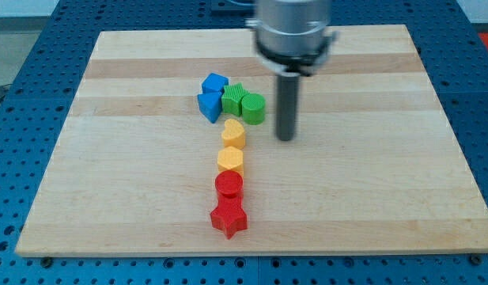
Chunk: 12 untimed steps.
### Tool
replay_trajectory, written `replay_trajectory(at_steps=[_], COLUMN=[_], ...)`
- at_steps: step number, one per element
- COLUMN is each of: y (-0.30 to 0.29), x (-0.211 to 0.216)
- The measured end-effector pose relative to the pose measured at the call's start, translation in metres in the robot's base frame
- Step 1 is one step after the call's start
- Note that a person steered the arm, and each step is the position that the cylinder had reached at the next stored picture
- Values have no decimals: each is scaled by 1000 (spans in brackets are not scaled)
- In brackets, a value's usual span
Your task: Move the blue blocks to the top of the green star
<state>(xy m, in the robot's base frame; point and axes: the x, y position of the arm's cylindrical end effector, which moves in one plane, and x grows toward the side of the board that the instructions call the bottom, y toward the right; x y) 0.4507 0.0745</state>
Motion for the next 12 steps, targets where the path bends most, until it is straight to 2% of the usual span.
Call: replay_trajectory(at_steps=[1,2,3,4,5,6,7,8,9,10,11,12], y=[22,9,-44,-112,-178,-231,-265,-267,-237,-214,-213,-212], x=[-60,-137,-175,-182,-176,-134,-67,10,29,-30,-38,-28])
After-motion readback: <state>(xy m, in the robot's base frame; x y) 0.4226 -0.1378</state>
